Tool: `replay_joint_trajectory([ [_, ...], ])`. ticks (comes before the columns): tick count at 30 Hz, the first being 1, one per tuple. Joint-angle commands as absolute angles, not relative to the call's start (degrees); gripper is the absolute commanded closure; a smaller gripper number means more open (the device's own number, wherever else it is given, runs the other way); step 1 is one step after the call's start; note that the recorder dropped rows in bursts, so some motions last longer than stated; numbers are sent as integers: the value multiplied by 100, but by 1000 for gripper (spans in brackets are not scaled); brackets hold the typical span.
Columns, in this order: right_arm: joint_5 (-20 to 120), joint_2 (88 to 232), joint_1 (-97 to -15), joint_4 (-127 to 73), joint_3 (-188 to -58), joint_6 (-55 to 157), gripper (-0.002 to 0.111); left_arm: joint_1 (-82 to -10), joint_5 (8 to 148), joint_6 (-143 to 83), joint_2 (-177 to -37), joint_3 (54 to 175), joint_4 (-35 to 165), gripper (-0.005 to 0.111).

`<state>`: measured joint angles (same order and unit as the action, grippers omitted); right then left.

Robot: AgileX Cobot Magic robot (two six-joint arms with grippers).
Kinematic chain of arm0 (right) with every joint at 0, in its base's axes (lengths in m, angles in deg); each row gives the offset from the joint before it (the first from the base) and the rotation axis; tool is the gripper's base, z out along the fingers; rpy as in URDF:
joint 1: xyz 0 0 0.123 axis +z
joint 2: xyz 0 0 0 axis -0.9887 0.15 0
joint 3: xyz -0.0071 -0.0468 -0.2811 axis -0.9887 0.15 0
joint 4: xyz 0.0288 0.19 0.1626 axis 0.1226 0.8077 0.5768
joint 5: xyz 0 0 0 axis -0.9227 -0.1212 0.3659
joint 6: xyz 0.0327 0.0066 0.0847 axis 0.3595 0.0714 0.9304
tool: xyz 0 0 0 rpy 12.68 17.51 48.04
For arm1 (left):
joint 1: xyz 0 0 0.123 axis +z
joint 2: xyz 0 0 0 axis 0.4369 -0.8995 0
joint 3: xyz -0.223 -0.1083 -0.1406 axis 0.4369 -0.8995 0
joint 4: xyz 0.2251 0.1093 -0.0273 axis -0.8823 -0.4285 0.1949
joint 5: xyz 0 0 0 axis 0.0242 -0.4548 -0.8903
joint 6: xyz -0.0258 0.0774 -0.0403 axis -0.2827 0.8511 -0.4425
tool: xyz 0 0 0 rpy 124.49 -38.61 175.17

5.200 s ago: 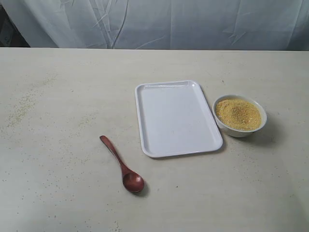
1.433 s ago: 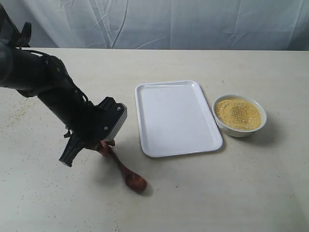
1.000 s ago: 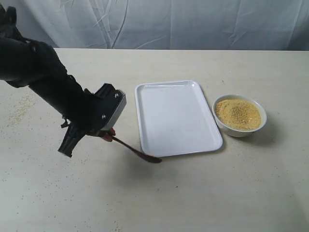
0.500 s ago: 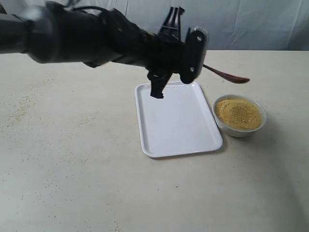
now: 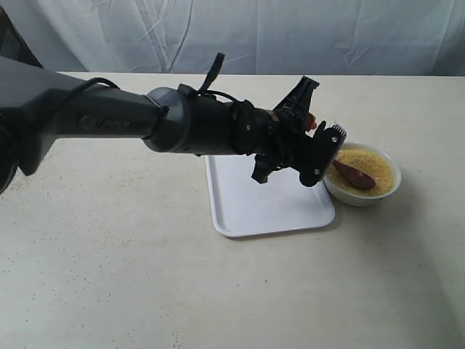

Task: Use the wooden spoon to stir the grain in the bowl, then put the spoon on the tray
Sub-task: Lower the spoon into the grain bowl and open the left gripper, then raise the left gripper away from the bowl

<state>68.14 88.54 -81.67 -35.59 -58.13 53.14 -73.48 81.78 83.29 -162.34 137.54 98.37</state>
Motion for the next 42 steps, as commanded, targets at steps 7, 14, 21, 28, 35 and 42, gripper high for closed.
replay_joint_trajectory([
  [7, 6773, 8822, -8188, -3562, -5799, 5320, 106, -7404, 8465, 8473, -15713, 13791, 11350, 58],
  [14, 6773, 8822, -8188, -3562, -5799, 5320, 106, -7404, 8121, 8473, -15407, 13791, 12879, 58],
  [21, 6773, 8822, -8188, -3562, -5799, 5320, 106, -7404, 7665, 8314, -15446, 13791, 12877, 58],
  [28, 6773, 8822, -8188, -3562, -5799, 5320, 106, -7262, 8820, 8085, -14776, 13791, 15217, 72],
  [35, 6773, 8822, -8188, -3562, -5799, 5320, 106, -6286, 7802, 6378, -14164, 13754, 16513, 106],
  [42, 6773, 8822, -8188, -3562, -5799, 5320, 106, -4677, 3494, 3850, -14134, 13754, 15025, 106],
])
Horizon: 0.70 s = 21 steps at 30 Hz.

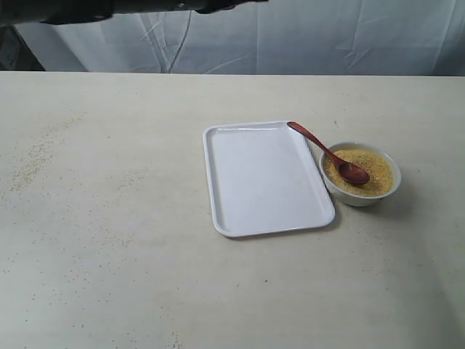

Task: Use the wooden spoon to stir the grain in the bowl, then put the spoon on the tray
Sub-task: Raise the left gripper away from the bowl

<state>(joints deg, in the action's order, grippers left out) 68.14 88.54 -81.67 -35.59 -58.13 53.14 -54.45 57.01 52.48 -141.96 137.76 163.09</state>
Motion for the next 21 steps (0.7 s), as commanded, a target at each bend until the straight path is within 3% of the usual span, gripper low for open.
replay_joint_trajectory([
  [1, 6773, 8822, -8188, -3562, -5799, 5320, 106, -4497, 2966, 3502, -14134, 13754, 14570, 106],
  [5, 6773, 8822, -8188, -3562, -5799, 5320, 106, -3862, 1716, 2176, -14134, 13754, 12255, 106],
  [8, 6773, 8822, -8188, -3562, -5799, 5320, 106, -3806, 2197, 483, -14086, 13727, 10389, 107],
  [12, 6773, 8822, -8188, -3562, -5799, 5320, 106, -4154, 4706, -768, -13626, 13080, 9889, 107],
  [18, 6773, 8822, -8188, -3562, -5799, 5320, 106, -5838, 10039, 749, -12890, 11534, 12781, 107],
  [21, 6773, 8822, -8188, -3562, -5799, 5320, 106, -6446, 11269, -1329, -13064, 11026, 11979, 107],
])
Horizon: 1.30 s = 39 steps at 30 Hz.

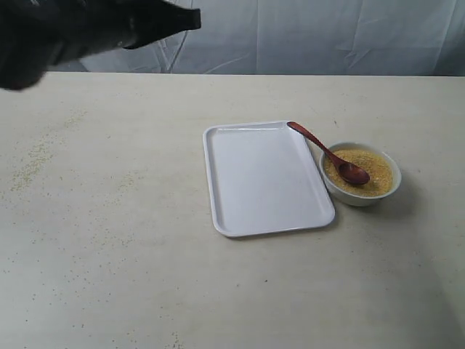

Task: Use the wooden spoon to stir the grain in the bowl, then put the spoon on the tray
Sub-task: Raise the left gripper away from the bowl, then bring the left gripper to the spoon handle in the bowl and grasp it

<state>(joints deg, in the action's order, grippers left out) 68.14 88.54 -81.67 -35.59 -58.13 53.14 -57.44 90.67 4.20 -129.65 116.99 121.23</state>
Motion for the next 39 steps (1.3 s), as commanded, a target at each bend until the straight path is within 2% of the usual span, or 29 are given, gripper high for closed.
replay_joint_trajectory([
  [1, 6773, 8822, -8188, -3562, -5799, 5320, 106, -6537, 11334, -2148, -13202, 10910, 11216, 107],
  [4, 6773, 8822, -8188, -3562, -5799, 5320, 106, -6593, 11681, -5270, -13798, 10815, 8428, 107],
  [6, 6773, 8822, -8188, -3562, -5799, 5320, 106, -6518, 12362, -6963, -14274, 10815, 7268, 107],
  [8, 6773, 8822, -8188, -3562, -5799, 5320, 106, -6440, 12881, -7967, -14605, 10815, 7239, 107],
  [11, 6773, 8822, -8188, -3562, -5799, 5320, 106, -6240, 12921, -9174, -15012, 10815, 7515, 103],
  [14, 6773, 8822, -8188, -3562, -5799, 5320, 106, -5991, 12919, -10179, -15290, 10828, 6827, 87],
  [16, 6773, 8822, -8188, -3562, -5799, 5320, 106, -5887, 12919, -10851, -15476, 10936, 6201, 68],
  [18, 6773, 8822, -8188, -3562, -5799, 5320, 106, -5843, 12854, -11394, -15680, 11152, 5652, 55],
  [20, 6773, 8822, -8188, -3562, -5799, 5320, 106, -5843, 12671, -11814, -15882, 11395, 5171, 47],
  [23, 6773, 8822, -8188, -3562, -5799, 5320, 106, -5876, 12557, -12308, -16240, 11828, 4595, 45],
  [39, 6773, 8822, -8188, -3562, -5799, 5320, 106, -6240, 12460, -13664, -17329, 13020, 4102, 45],
])
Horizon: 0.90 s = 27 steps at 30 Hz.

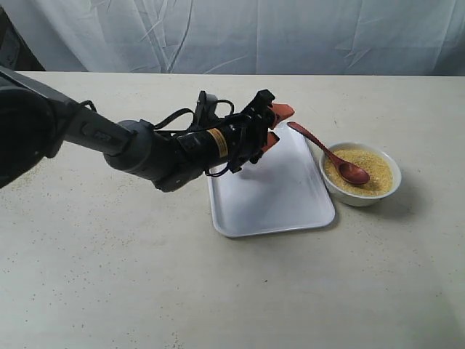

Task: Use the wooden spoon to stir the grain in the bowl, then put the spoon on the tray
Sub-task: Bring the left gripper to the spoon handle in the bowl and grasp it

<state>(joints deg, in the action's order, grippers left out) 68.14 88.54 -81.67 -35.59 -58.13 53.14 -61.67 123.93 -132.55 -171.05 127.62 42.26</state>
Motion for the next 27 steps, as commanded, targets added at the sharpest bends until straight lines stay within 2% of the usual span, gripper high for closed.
replay_joint_trajectory([
  [1, 6773, 8822, -8188, -3562, -5799, 5320, 106, -6256, 12460, -13709, -17386, 13095, 4082, 45],
  [14, 6773, 8822, -8188, -3562, -5799, 5320, 106, -6483, 12586, -13911, -17796, 13704, 4032, 45],
  [17, 6773, 8822, -8188, -3562, -5799, 5320, 106, -6483, 12557, -13911, -17796, 13704, 4021, 49],
  [20, 6773, 8822, -8188, -3562, -5799, 5320, 106, -6483, 12404, -13890, -17796, 13704, 4021, 74],
  [22, 6773, 8822, -8188, -3562, -5799, 5320, 106, -6483, 12384, -13890, -17796, 13704, 4050, 86],
  [26, 6773, 8822, -8188, -3562, -5799, 5320, 106, -6483, 12384, -13874, -17796, 13704, 4333, 106],
  [27, 6773, 8822, -8188, -3562, -5799, 5320, 106, -6473, 12396, -13860, -17796, 13704, 4404, 107],
])
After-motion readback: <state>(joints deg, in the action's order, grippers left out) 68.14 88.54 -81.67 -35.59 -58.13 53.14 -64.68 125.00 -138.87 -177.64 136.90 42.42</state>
